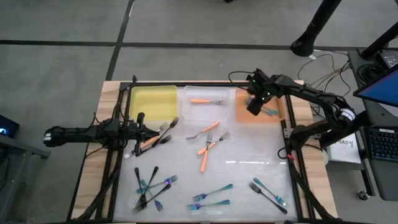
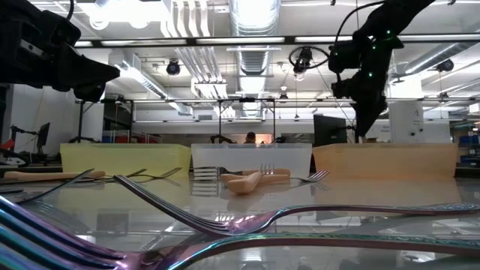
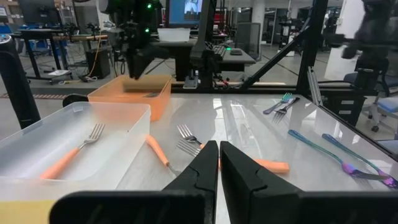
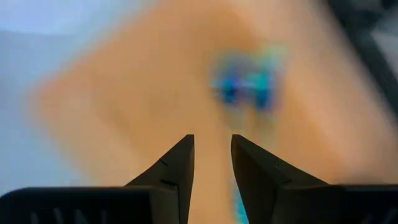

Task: Sort silverware by color (type)
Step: Put the orange fork into the transparent bin

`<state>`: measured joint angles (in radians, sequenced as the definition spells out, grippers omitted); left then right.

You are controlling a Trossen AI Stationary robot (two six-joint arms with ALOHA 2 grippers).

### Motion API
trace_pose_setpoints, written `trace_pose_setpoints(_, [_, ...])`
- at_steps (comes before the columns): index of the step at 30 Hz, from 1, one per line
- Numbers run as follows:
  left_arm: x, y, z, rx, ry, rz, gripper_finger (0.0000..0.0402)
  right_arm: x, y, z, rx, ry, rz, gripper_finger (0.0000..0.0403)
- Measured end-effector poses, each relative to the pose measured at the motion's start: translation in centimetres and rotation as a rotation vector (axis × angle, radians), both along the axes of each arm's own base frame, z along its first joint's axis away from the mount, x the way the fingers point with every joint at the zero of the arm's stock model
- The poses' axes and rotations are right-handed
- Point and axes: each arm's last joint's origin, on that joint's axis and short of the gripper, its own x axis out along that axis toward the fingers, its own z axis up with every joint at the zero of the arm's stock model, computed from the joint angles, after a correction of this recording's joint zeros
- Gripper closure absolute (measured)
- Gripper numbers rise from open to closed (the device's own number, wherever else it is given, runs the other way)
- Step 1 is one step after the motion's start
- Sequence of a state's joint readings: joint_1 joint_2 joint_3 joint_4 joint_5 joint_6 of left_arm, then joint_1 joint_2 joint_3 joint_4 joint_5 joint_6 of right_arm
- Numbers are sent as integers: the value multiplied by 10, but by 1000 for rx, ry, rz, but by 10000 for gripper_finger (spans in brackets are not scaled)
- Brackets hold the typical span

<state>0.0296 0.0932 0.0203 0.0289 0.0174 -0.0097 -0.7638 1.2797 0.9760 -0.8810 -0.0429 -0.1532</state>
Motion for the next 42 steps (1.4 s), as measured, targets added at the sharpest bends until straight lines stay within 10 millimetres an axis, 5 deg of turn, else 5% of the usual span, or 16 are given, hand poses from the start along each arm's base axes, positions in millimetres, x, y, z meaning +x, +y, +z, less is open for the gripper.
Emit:
trace_pose_setpoints(8, [0, 0, 0, 0, -1, 0, 402, 44, 53, 3, 95, -155, 342, 305])
trace_pose_setpoints(22, [0, 0, 0, 0, 0, 0, 402, 101, 149, 17, -207, -418, 1096, 305])
trace_pose_setpoints(29, [0, 0, 0, 0, 0, 0, 402, 126, 166, -8, -236, -420, 1235, 305])
trace_pose_setpoints(42, [0, 0, 0, 0, 0, 0, 402, 167, 166, -43, -269, -348, 1379, 315])
